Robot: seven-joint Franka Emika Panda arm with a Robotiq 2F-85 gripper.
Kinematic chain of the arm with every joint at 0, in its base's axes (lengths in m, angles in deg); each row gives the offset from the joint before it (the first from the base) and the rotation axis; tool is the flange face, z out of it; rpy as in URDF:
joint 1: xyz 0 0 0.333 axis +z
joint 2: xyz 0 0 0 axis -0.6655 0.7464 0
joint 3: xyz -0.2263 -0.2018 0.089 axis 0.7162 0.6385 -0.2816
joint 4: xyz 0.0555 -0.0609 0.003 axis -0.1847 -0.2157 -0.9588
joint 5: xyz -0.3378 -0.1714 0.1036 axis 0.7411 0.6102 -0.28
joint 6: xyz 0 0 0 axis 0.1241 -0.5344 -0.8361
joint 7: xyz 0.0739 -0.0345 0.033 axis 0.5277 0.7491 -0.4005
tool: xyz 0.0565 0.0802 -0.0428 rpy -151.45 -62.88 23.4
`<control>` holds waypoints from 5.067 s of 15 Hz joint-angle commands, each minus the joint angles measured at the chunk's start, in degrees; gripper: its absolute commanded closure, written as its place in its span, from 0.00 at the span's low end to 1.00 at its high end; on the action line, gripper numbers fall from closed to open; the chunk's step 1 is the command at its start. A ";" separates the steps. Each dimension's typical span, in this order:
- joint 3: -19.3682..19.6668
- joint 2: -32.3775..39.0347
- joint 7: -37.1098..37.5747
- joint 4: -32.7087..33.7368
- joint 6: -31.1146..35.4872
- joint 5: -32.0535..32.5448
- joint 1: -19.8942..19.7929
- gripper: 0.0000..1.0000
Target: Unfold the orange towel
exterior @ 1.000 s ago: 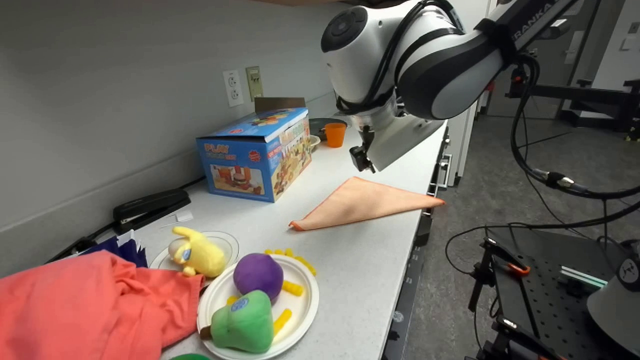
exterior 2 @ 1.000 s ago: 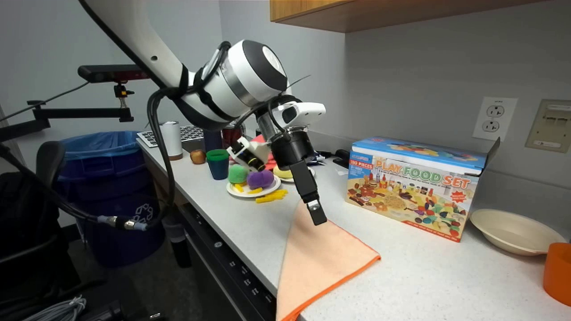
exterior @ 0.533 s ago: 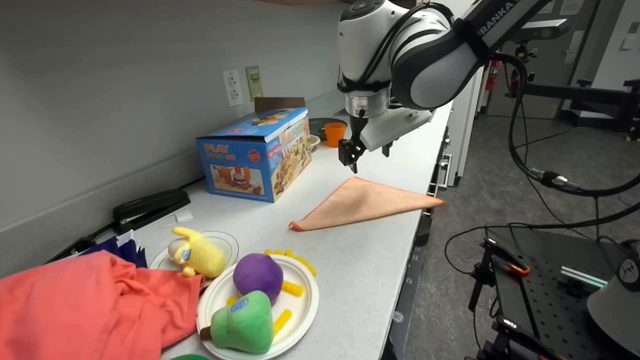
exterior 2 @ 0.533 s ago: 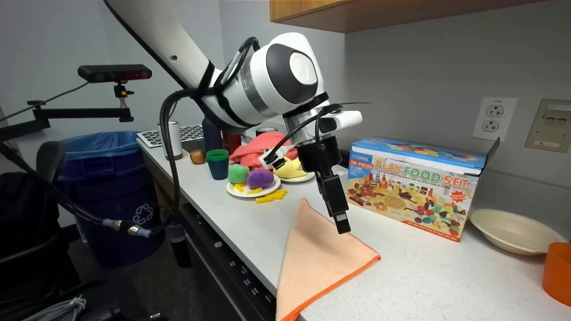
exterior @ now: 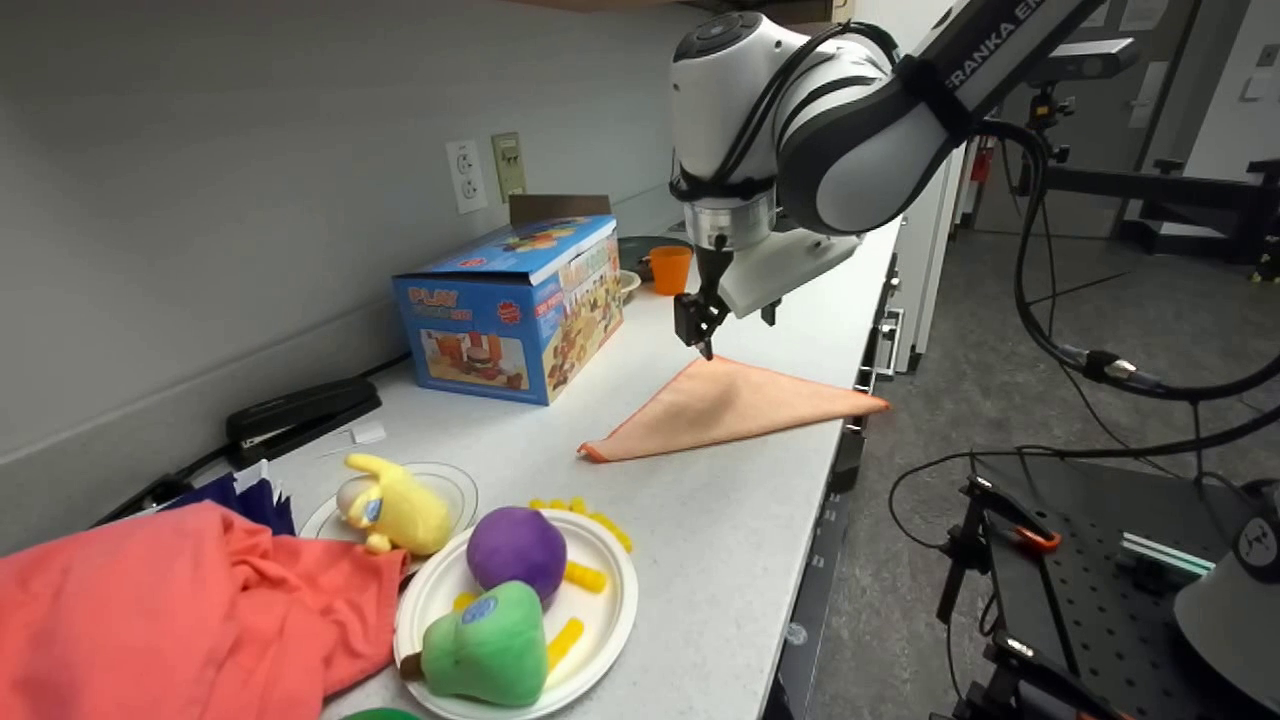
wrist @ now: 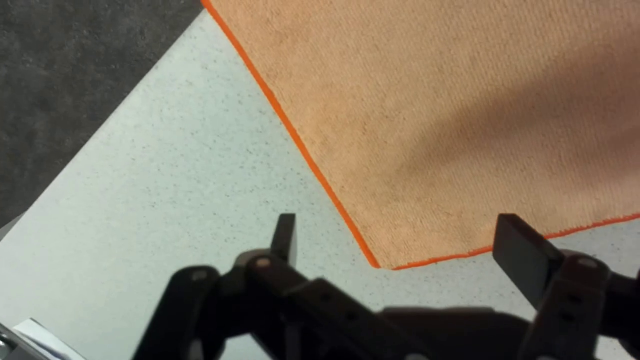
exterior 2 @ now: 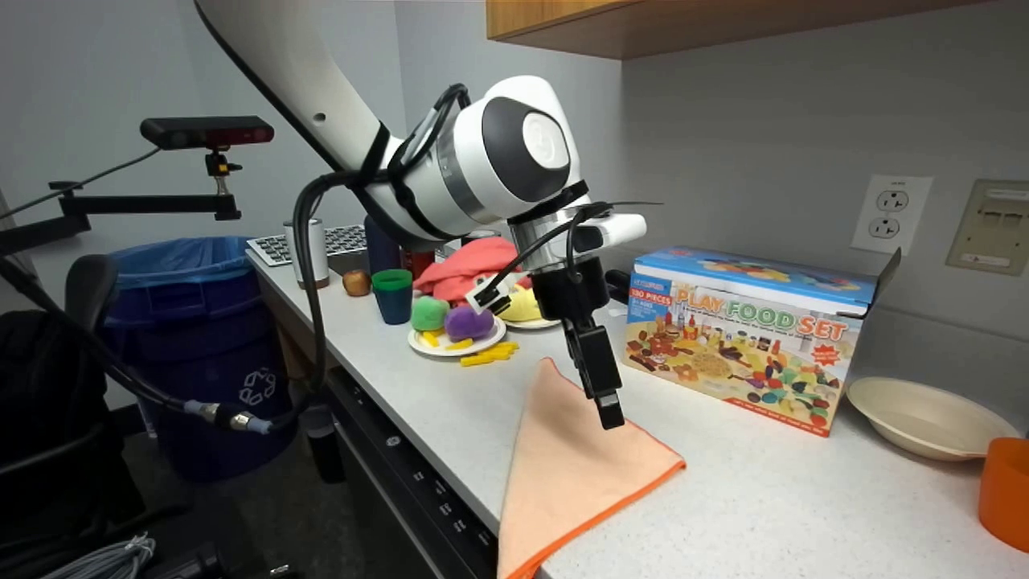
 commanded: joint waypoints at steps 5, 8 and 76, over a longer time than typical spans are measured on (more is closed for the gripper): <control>-0.45 8.44 -12.88 4.17 7.42 -13.90 -0.49 0.00; -0.56 11.31 -20.79 6.67 7.48 -23.20 -0.76 0.00; 6.19 15.59 -48.45 12.31 3.35 -38.32 -6.36 0.00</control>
